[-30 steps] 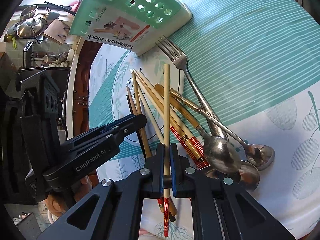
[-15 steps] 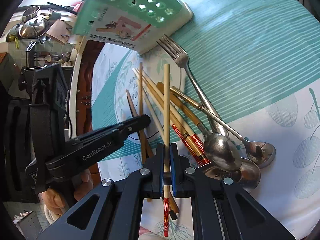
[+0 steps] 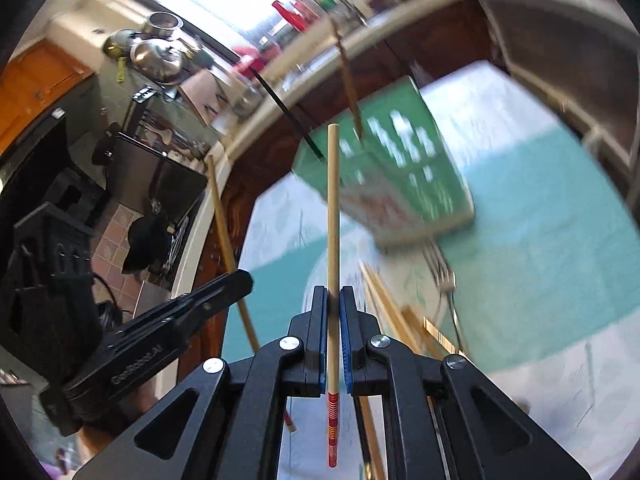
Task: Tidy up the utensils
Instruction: 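Lift both chopsticks, drop them into the green holder and open both tools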
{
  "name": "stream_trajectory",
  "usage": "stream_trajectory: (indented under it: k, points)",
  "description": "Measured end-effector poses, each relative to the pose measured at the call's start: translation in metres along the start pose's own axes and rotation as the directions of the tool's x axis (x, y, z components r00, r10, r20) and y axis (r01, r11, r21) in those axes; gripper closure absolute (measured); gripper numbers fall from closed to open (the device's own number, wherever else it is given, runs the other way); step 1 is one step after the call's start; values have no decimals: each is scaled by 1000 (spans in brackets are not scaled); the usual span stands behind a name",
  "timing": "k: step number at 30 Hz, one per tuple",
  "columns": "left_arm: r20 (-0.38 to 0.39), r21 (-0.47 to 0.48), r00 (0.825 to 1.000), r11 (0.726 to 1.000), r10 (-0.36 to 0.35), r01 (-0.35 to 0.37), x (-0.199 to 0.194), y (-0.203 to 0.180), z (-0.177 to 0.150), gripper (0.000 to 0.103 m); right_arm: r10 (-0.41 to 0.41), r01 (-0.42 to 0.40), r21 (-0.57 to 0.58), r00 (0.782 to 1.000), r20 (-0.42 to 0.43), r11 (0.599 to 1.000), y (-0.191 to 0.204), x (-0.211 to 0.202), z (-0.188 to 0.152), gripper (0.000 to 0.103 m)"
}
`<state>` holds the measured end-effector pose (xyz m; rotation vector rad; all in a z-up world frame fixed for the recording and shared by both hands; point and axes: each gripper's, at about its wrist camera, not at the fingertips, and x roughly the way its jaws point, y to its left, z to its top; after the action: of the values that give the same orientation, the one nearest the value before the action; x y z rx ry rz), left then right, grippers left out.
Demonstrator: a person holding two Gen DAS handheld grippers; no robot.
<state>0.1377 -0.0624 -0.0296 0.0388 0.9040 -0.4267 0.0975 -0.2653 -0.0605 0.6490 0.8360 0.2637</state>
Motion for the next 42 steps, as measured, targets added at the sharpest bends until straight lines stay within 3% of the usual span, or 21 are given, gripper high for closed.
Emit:
stream_trajectory:
  k: [3,5,7,11,16,21,23,28,36,39,42]
  points:
    - [100,-8,995,1000,13,-12,-15,-2,35,99,-28,40,-104,993,115,994,31,-11,33,97]
    - [157,-20,987,1000,14,-11,-17,-4,57,99,-45,81,-163,977,210,983,53,-18,58,97]
    - [218,-27,976,999,28,-23,-16,-4,80,99,-54,115,-197,955,290,974,68,-23,78,97]
    - [283,-46,959,999,27,-14,-11,-1,108,99,-51,175,-240,893,447,955,90,-36,110,97]
    - [325,-61,945,998,43,-25,15,4,126,99,-83,251,-248,840,537,936,100,-30,140,97]
    - [361,-84,932,996,30,1,37,5,125,99,-117,305,-259,823,555,917,96,10,175,97]
    - [375,-94,927,995,25,11,41,6,125,99,-120,314,-269,823,556,911,91,35,182,97]
    - [440,-103,898,994,27,21,49,10,116,99,-78,271,-309,852,517,911,60,86,174,97]
    - [464,-123,884,992,60,-3,59,14,104,99,-88,269,-393,903,421,879,16,138,129,97]
    - [485,-138,872,990,59,10,51,15,104,99,-129,278,-423,929,347,863,5,154,108,97]
    - [514,-156,856,987,55,30,39,16,105,99,-152,274,-413,940,305,869,-12,167,95,96]
